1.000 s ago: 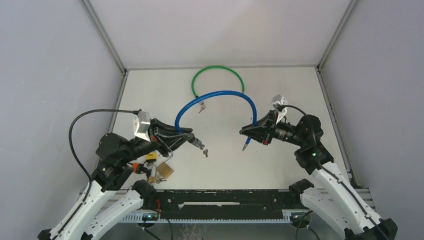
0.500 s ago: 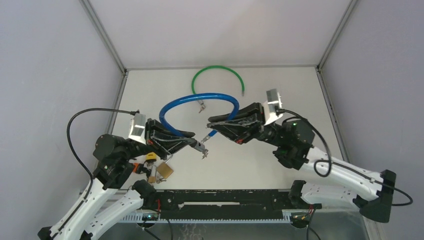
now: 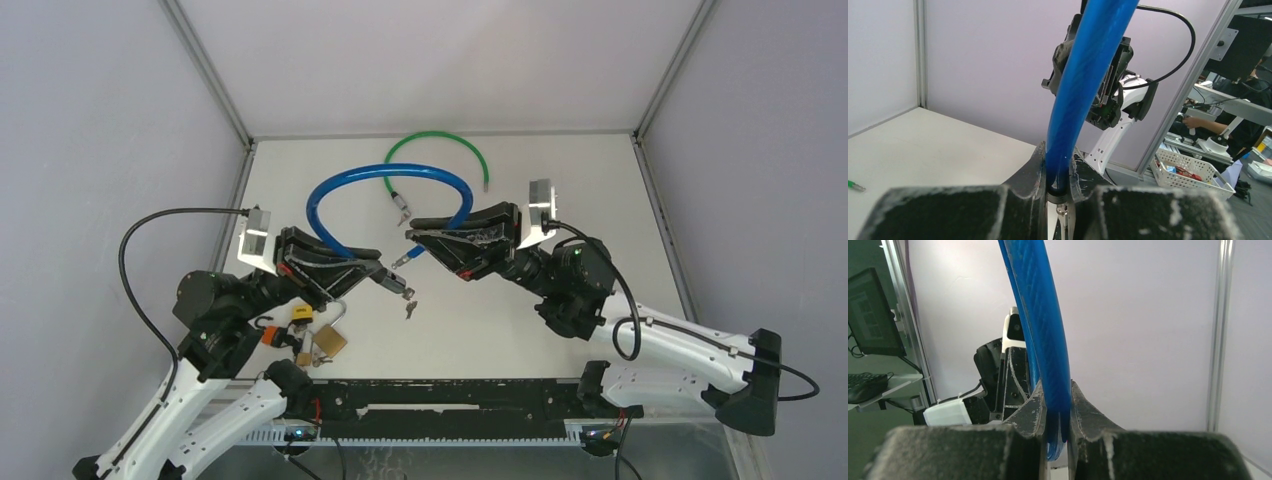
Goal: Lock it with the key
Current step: Lock the lock.
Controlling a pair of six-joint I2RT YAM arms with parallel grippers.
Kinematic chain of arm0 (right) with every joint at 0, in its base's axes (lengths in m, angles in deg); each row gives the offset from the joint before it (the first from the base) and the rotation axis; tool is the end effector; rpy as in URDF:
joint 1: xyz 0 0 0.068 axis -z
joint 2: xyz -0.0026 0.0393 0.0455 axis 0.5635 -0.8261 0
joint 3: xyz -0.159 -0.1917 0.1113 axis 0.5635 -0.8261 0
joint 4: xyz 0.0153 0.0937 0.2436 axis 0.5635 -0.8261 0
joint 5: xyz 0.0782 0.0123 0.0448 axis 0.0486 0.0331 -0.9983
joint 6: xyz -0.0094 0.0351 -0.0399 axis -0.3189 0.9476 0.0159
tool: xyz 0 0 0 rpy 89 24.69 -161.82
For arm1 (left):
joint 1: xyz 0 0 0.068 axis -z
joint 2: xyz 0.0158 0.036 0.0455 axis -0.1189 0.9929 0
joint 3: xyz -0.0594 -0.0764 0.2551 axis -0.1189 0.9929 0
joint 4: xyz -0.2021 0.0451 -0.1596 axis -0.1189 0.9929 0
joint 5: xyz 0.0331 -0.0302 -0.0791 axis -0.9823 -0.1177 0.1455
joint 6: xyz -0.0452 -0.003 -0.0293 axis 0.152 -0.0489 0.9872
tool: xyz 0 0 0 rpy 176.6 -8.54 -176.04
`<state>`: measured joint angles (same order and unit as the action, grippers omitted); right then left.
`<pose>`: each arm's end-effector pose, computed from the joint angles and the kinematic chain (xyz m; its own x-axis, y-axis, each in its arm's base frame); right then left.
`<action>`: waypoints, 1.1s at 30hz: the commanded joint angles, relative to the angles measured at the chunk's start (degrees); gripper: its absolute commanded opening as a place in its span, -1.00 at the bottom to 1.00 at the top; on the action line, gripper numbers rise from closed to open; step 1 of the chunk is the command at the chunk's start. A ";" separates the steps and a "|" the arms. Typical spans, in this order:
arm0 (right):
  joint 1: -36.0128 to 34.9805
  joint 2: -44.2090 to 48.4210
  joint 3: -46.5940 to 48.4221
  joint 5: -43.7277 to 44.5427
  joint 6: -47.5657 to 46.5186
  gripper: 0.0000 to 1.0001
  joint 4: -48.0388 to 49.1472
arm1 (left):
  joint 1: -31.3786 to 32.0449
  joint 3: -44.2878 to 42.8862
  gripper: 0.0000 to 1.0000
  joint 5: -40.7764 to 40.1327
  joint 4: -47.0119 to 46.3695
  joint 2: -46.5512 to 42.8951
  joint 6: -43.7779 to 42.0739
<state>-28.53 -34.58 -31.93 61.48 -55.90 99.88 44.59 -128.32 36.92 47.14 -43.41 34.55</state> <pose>0.0947 0.2018 0.4431 0.0588 0.5822 -0.8109 -0.9854 0.1639 0.0463 0.0708 -0.0795 0.4278 -0.1759 -0.4207 -0.8900 0.9495 0.1660 -0.2662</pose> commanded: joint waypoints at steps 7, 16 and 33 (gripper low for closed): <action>-1.16 0.87 0.91 -0.10 2.63 -1.00 2.84 | 0.17 -4.92 -1.00 -2.79 -2.26 1.57 2.17; -1.26 0.17 0.91 0.41 3.27 -1.00 0.82 | 0.15 -5.70 -1.00 -2.48 -1.98 1.33 1.86; -1.60 -5.69 0.89 0.32 8.58 -1.00 9.15 | -0.16 -7.55 -1.00 -7.66 -2.70 2.86 7.45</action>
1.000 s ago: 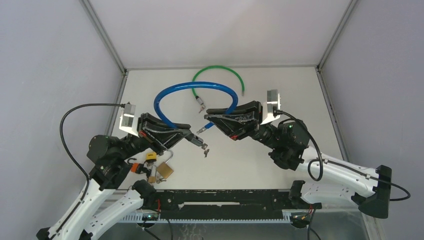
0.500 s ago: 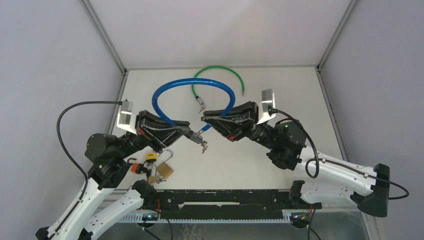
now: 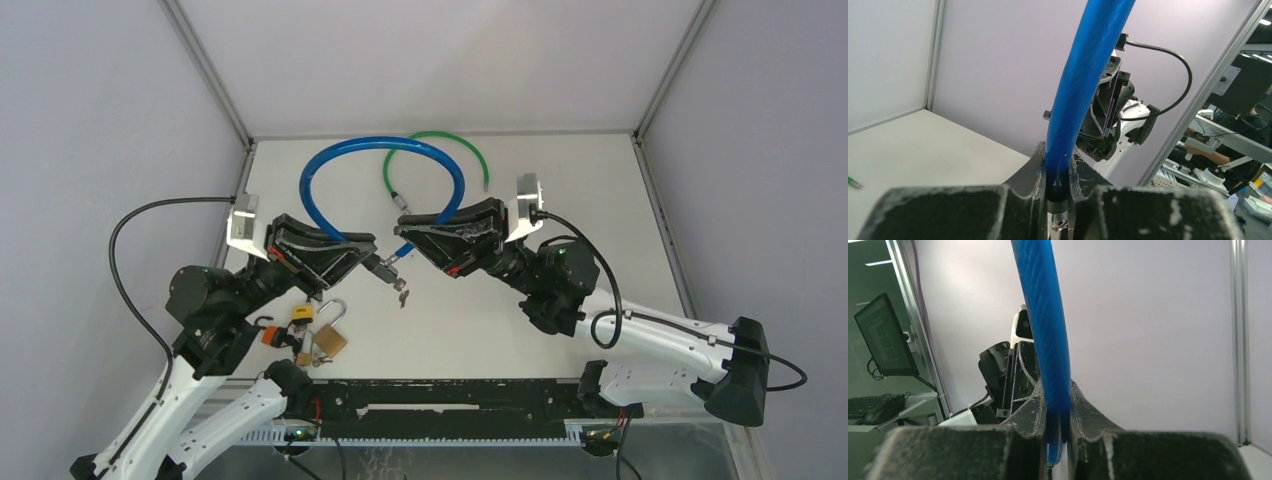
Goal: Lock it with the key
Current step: Lock the lock.
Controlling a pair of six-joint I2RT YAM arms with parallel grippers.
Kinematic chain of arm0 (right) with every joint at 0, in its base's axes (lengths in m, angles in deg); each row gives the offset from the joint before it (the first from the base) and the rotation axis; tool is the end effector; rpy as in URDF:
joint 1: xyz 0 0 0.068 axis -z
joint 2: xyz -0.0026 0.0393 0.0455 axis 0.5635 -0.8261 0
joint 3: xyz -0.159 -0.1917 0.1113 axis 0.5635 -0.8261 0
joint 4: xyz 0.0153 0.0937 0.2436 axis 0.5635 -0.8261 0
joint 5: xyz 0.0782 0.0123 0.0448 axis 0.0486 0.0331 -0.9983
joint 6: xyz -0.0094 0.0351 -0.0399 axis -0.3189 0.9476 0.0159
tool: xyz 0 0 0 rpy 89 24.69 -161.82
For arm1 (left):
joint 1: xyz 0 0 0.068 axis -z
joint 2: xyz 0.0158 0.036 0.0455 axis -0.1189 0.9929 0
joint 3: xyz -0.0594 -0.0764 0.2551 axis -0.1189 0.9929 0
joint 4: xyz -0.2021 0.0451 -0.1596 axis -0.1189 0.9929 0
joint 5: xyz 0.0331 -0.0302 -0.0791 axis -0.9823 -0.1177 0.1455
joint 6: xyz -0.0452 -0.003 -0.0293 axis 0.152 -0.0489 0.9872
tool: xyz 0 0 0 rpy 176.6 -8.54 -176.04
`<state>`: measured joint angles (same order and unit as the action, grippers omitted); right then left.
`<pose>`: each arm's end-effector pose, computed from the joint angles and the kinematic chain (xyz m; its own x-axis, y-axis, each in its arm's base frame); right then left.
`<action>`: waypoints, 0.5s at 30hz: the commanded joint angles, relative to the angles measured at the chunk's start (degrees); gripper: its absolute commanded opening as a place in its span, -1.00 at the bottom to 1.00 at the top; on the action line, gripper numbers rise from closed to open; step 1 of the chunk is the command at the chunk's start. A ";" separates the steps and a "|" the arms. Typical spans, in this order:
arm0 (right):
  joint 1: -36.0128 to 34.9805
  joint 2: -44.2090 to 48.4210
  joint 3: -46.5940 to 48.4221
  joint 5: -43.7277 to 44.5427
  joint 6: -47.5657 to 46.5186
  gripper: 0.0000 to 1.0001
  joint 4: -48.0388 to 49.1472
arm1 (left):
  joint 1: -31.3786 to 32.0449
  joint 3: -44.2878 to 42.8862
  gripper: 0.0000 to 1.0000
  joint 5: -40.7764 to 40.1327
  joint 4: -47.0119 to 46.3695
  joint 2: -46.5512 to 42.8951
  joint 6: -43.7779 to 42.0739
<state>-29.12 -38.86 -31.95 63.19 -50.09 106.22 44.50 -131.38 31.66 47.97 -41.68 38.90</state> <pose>0.1012 0.2177 0.4369 -0.0333 0.6279 -0.7776 -0.9848 0.1121 0.1326 0.0744 -0.0785 0.4410 -0.2246 -0.4842 -0.8456 0.9133 0.1980 -0.3559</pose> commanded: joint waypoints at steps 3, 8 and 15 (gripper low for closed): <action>-1.04 -1.15 0.93 -0.71 2.57 -1.00 4.74 | -0.13 -4.35 -1.00 -3.03 -3.33 0.99 2.71; -1.01 -1.06 0.92 0.86 1.16 -1.00 3.81 | -0.35 -5.70 -1.00 -3.14 -3.59 0.87 2.47; -1.01 -3.58 0.93 -3.46 2.25 -1.00 6.61 | -1.29 -7.77 -1.00 -2.61 -3.15 0.57 0.93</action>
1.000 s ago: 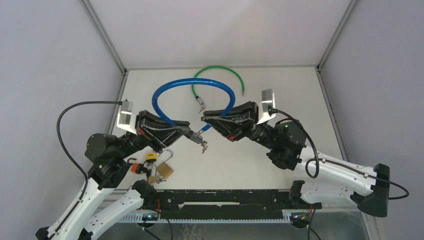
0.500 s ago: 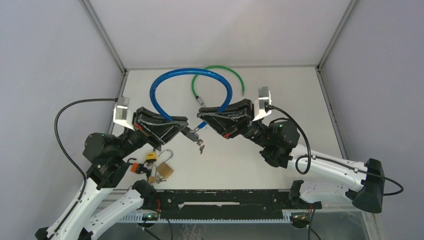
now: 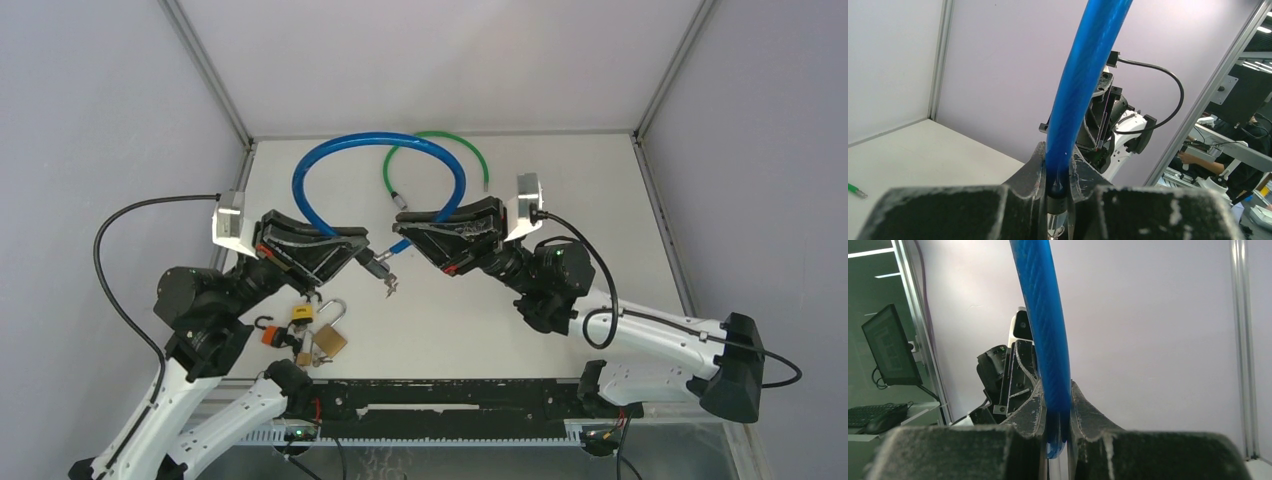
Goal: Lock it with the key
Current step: Lock the lock.
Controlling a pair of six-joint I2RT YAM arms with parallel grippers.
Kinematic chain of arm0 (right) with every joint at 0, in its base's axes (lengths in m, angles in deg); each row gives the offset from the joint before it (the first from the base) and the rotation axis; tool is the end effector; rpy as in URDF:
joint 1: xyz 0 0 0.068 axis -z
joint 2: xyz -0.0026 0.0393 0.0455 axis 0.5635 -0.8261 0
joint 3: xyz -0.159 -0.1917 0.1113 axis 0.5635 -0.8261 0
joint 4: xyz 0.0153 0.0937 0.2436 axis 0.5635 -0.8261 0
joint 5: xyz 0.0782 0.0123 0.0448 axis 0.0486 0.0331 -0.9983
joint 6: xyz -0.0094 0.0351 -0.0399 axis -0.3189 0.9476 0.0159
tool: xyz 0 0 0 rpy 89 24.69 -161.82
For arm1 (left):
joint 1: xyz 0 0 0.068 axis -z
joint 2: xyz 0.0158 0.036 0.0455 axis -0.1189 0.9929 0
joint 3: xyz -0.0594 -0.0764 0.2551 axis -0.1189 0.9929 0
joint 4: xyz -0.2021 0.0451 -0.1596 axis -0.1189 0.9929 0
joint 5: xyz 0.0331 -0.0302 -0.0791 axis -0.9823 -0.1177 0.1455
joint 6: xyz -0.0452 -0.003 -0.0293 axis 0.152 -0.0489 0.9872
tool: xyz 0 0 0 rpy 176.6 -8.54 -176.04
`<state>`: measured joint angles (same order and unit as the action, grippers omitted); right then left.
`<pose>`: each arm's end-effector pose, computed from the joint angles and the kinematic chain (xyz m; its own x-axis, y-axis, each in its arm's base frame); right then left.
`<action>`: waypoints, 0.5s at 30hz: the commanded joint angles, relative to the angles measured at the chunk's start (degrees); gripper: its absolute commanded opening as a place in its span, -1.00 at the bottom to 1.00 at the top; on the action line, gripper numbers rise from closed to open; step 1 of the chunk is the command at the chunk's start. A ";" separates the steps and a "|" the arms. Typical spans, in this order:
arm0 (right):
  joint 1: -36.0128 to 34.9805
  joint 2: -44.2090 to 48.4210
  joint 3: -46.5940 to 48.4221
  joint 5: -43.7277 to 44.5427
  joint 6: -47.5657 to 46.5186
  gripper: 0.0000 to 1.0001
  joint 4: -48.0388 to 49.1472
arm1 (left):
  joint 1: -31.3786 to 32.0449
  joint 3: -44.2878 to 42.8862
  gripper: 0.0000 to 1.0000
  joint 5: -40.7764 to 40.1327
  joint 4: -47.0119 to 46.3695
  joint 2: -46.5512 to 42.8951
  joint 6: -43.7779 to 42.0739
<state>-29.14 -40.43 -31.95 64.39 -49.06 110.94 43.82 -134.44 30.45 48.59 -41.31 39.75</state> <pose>0.1032 0.2202 0.4377 -0.0314 0.6723 -0.7396 -0.9842 0.1082 0.1401 0.0701 -0.0729 0.4559 -0.2037 -0.5187 -0.8303 0.9120 0.2079 -0.3536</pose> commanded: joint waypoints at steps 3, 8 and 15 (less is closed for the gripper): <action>-1.33 -3.00 2.13 -6.21 1.16 -1.00 1.10 | -0.72 -4.34 -1.00 -1.45 -3.57 -0.29 0.25; -2.32 -5.87 4.55 -6.45 0.73 -1.00 2.02 | -0.76 -2.54 -1.00 -2.21 -3.91 -0.65 0.62; -2.46 -6.88 5.90 -7.53 0.00 -0.78 -4.06 | -1.95 -3.79 -1.00 -3.25 -4.68 -1.86 -1.08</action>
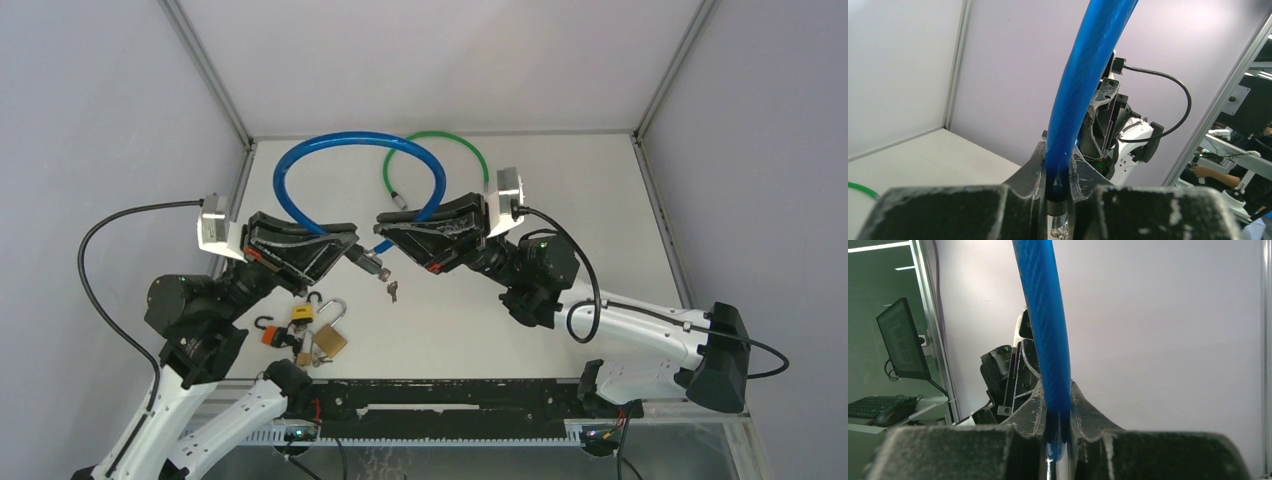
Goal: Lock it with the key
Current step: Lock the lock.
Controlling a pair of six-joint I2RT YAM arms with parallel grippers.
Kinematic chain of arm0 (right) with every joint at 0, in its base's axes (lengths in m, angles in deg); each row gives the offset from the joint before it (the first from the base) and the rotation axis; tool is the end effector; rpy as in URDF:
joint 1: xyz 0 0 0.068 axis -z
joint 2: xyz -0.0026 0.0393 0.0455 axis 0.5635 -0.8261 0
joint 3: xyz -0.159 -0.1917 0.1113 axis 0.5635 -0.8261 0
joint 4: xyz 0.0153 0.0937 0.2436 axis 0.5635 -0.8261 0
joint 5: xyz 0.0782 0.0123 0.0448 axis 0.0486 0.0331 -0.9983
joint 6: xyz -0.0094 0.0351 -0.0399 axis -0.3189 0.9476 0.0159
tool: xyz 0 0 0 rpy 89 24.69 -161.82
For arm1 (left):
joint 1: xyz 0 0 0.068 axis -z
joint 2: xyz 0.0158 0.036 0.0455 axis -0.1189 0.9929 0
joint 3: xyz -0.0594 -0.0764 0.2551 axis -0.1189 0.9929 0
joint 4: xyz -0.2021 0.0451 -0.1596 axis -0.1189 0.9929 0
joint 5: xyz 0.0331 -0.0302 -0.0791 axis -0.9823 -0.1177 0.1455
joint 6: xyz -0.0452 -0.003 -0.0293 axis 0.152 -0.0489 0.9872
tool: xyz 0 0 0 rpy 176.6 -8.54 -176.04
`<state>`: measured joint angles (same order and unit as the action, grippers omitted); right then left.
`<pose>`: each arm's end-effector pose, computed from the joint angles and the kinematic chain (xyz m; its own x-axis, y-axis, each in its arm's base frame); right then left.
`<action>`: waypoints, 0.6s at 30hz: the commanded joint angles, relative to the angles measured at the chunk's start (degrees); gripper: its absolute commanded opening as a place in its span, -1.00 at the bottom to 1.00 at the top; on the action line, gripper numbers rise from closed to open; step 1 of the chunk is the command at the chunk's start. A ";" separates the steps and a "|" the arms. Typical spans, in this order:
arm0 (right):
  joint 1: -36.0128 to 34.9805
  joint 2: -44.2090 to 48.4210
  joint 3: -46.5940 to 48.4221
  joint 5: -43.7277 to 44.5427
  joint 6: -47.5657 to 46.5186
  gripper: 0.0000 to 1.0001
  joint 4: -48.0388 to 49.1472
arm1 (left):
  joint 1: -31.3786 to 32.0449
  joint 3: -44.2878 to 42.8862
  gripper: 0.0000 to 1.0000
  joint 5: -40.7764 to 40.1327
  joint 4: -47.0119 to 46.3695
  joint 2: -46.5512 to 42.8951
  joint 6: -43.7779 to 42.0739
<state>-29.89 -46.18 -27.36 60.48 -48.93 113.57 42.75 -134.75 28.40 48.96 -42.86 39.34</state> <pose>0.1080 0.2429 0.4442 -0.0371 0.6723 -0.7394 -0.9950 0.0437 0.0897 0.0644 -0.0650 0.4592 -0.1620 -0.5506 -0.8189 0.9056 0.2466 -0.3450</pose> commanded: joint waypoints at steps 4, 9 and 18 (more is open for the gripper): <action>-1.45 -1.08 1.34 -5.62 -0.52 -0.41 -9.34 | -3.03 -2.88 -1.00 -1.47 -4.92 -1.95 -0.94; -1.08 1.14 2.22 -7.63 -2.68 0.00 -14.48 | -5.18 -0.44 -1.00 -1.98 -4.86 -4.42 -1.11; 1.72 2.14 6.45 -16.52 -5.98 0.58 -25.76 | -5.53 2.20 -1.00 -0.86 -5.35 -6.35 -2.48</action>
<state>-29.56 -45.77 -25.37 49.31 -52.76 92.67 37.66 -134.13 27.98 48.15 -48.37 37.92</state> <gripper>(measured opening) 0.749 0.149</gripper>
